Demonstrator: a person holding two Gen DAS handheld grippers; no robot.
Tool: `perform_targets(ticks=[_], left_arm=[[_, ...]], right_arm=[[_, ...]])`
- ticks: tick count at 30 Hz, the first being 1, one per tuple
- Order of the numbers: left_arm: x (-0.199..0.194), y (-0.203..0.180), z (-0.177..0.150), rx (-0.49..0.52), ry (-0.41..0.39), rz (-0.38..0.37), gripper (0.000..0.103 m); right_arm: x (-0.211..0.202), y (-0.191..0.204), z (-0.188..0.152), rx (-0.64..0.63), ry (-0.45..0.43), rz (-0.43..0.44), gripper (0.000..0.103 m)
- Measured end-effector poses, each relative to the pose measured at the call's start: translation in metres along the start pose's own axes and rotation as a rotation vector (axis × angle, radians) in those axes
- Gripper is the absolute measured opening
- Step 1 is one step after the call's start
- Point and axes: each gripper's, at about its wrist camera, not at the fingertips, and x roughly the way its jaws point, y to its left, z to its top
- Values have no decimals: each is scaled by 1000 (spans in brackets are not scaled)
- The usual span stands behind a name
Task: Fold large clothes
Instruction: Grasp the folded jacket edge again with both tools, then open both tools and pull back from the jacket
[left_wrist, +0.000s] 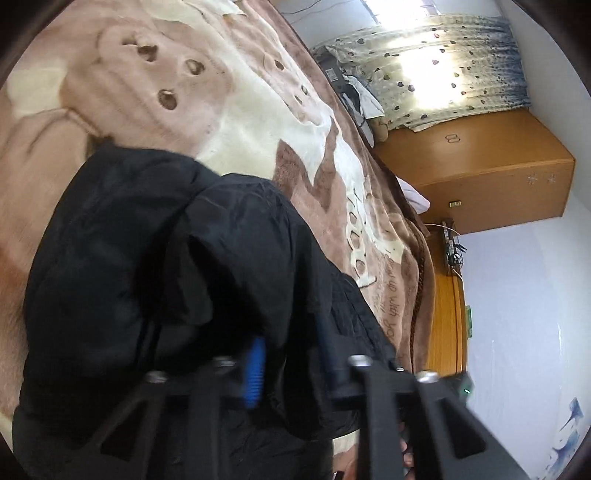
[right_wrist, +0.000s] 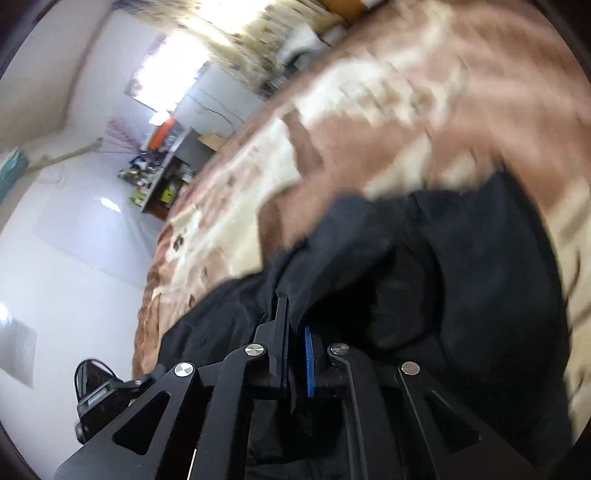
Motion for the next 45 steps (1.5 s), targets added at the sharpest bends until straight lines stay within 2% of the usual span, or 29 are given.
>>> perform_targets(ticks=[1,4,7,9,13,14,17,19,24,25,27,28,30,32,33,35,36,37,38,39,40,42,44,45], left_arm=[[-1,-4,4,-8,-7,-23,12],[-22,-32,8,116,-97,-76,9],[-48,-51,2,252,-163,-142,9],[-53,-44,-9,271,-140,-119,9],[-44,-4,-37,248,-44,0,9],[-42,8,-46,249,-44,40,9],[-37,37,-59,187,-29,74,9],[-34,50,-60,150,-28,89,9],[-29,48,-62,219,-38,183,10],[-29,46,-62,227,-35,191,10],[-30,40,-63,247,-39,227,11],[-33,36,-63,256,-35,234,11],[-47,24,-64,300,-62,241,16],[-64,5,-65,375,-133,298,33],[-72,-4,-65,406,-165,298,38],[-83,-27,-64,469,-211,265,74],[-82,-38,-62,497,-217,255,80],[-78,-48,-60,522,-219,250,83],[-70,-59,-57,546,-208,253,83],[-58,-67,-56,569,-168,260,83],[-47,-73,-55,583,-136,279,83],[-21,-81,-57,641,-82,356,83],[2,-80,-61,719,-50,447,83],[15,-73,-64,751,-24,520,83]], right_arm=[[-11,11,5,-68,-55,-20,6],[-42,44,11,-240,-200,4,5],[-57,50,1,-320,-249,-2,5],[-58,35,-12,-305,-207,11,5],[-51,-5,-47,-254,-92,5,5],[-50,-12,-58,-240,-67,-3,5],[-40,-34,-79,-187,-5,-20,5],[-39,-42,-85,-158,4,-17,5],[-28,-42,-91,-204,25,-93,7],[-27,-40,-91,-216,27,-116,10],[-29,-39,-91,-231,26,-165,31],[-33,-34,-91,-257,22,-208,34],[-44,-26,-89,-307,3,-230,35],[-62,-10,-87,-379,-60,-285,35],[-69,-4,-86,-405,-90,-303,35],[-83,15,-83,-476,-172,-325,36],[-85,24,-82,-506,-193,-329,40],[-83,39,-80,-559,-210,-333,43],[-78,49,-79,-594,-213,-326,51],[-73,55,-79,-617,-207,-311,57],[-61,63,-78,-629,-181,-290,57],[-37,70,-79,-643,-104,-267,57],[-14,74,-85,-690,-43,-281,57],[-5,71,-89,-711,-17,-288,57]])
